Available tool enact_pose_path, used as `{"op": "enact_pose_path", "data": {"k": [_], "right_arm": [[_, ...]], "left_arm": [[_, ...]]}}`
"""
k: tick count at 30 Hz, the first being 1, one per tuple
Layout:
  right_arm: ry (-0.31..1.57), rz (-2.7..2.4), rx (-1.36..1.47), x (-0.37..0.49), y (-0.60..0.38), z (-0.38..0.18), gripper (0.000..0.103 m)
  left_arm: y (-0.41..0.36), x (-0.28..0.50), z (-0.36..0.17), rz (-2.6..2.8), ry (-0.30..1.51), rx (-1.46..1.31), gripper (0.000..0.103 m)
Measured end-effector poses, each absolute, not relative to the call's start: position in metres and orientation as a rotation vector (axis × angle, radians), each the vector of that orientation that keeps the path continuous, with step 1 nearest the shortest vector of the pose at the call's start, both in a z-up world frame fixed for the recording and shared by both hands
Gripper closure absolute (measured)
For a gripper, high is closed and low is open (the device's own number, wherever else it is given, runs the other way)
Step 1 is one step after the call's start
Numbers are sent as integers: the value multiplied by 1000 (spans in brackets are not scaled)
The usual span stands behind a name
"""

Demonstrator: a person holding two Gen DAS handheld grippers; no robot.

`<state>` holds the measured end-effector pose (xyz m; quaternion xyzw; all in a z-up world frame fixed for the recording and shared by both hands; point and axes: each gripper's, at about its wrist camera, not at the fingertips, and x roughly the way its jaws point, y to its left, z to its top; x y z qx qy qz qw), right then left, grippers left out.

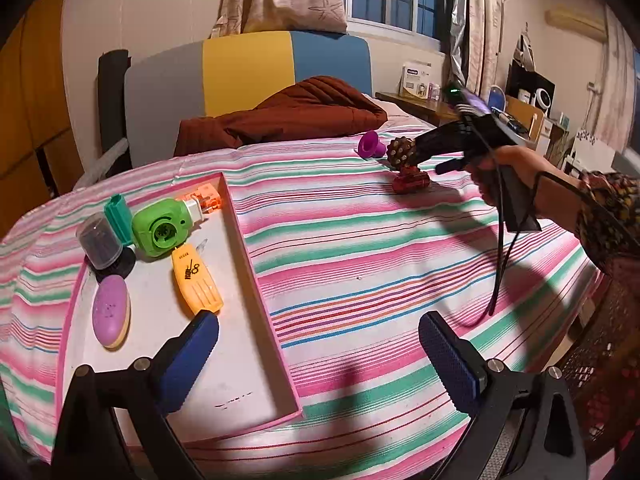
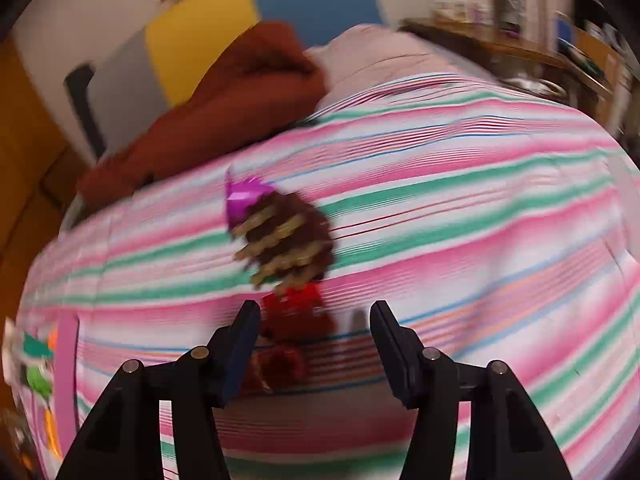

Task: Organize rigid objects
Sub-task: 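Grasp the red puzzle piece with the right tool while the left tool grasps the red tube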

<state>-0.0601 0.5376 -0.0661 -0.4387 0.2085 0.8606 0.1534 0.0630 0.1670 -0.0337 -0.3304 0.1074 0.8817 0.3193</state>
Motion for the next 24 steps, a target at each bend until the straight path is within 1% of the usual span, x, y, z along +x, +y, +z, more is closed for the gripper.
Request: {"op": "enact_pose_path", "data": {"k": [3,4,5,6,11,14,17,21,24], "right_arm": [[513,2466,-1354,-72,525,-79,48],[498,2468,-1361,-74,524,-81,49],[464,2471,-1363,-74,522,-81,53],[450,2469,-1368,-74,522,-81,53],[561,2439,-1372,-67,535,-78,53],[639,2325,-1403,-54,545,-76,53],[596,2175,-1433,-31,555,-73,53],[621,2080,-1434,-8,575,-73,53],[646,2072,-1425,-3,583,-74,53]], "left_arm": [[169,62,-34,2324,288,-875,2],[171,61,-35,2323,287,-882,2],[173,60,-36,2319,286,-889,2],[174,60,-36,2315,286,-891,2],[187,59,-34,2288,290,-883,2],[198,57,-31,2273,301,-875,2],[215,50,-30,2261,316,-869,2],[250,40,-24,2230,330,-828,2],[286,27,-21,2215,379,-812,2]]}}
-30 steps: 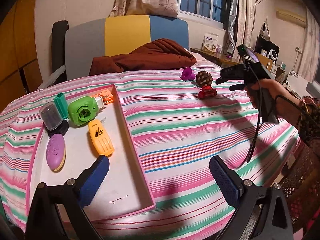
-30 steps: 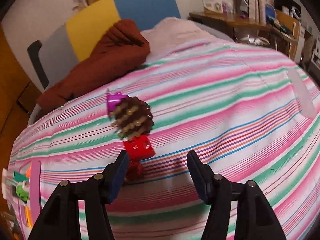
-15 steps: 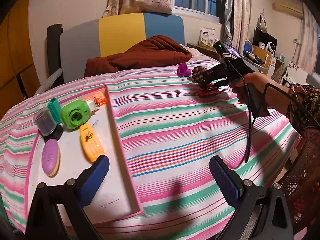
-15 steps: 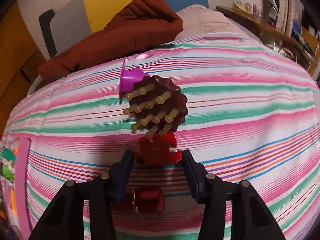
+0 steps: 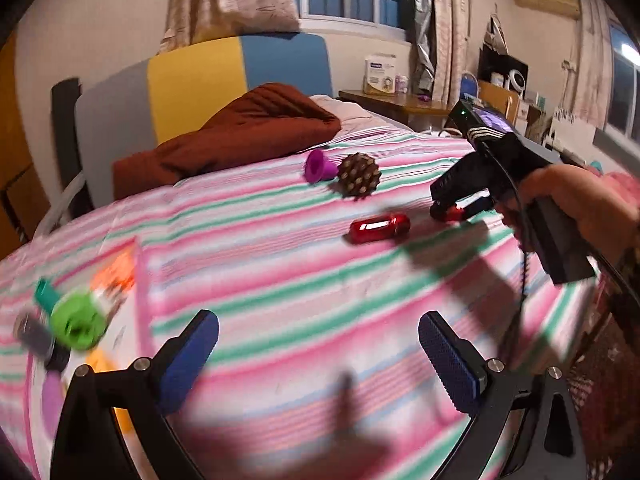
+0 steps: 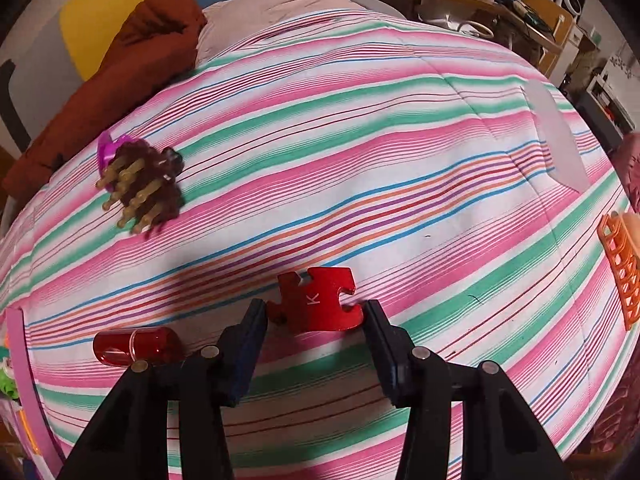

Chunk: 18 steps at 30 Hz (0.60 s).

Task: Organize rigid objects
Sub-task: 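Grasp the red puzzle piece with the right tool while the left tool grasps the red tube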

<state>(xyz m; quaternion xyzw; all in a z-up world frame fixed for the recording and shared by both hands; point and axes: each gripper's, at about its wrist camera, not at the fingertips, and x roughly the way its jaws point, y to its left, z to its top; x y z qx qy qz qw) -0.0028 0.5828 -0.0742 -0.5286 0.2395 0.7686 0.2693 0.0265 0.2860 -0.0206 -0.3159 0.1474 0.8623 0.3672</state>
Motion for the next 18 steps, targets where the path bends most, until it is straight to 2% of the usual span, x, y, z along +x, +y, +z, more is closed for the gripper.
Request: {"op": "enact_pose_path", "data": {"k": [5,13,16,18], "right_arm": [[603,2062,-1440,-5,580,-74,54],[660,2068,-1428,-1,586,-70,54],[659,2067,-1428,-1,585,-68,54],[650,2065,-1430,-1,584,-67,54]], "left_arm": [[356,0,-21,2167,541,-694,2],[438,-43,-51,2031,773,-655,3],[450,-51,-62,1990,794,-685,15],[455,-54,-69,1950,786,-714,36]]}}
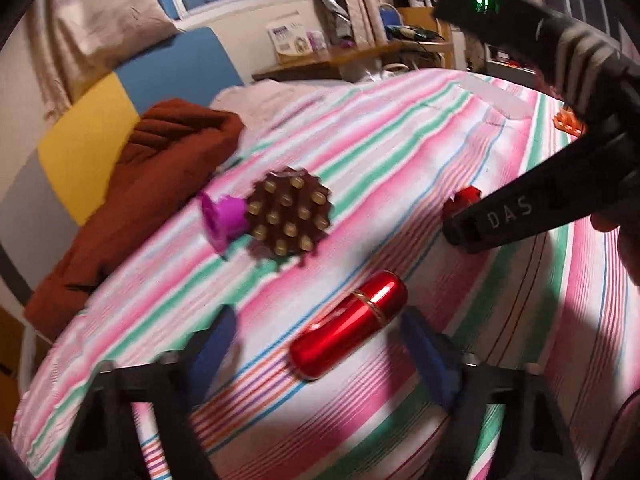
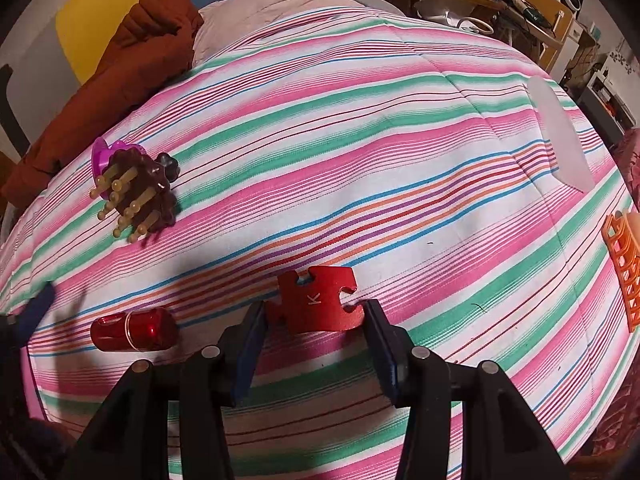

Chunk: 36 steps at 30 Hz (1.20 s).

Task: Organize rigid objects
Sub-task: 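Grasp the red puzzle piece with the right tool while the left tool grasps the red tube, then carry the red tube into the tray and open the left tool while the right tool holds the puzzle piece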

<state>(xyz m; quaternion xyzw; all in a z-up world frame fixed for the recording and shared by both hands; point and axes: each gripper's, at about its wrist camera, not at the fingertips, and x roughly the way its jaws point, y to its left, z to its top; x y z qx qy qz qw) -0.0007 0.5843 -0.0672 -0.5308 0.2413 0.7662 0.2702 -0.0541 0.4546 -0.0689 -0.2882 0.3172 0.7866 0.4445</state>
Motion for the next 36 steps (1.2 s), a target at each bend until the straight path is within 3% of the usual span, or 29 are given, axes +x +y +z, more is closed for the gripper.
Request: {"op": "enact_pose_path", "data": {"k": [3,6,21,36], "right_arm": [[641,2063,-1432,0,583,-66,53],[643,2060,-1430,1,582,-64,53],[609,2069,-1430,8,575,-53,53],[666,2206,-1449,22,558,-42,54]], "left_arm": [[456,-50,-77,1905,785,-726,63],[457,-39,-78,1881,823,-689,77],[416,-19,-74,1925,713,-746,78],[338,4,-69,2014,448,-883,78]]}}
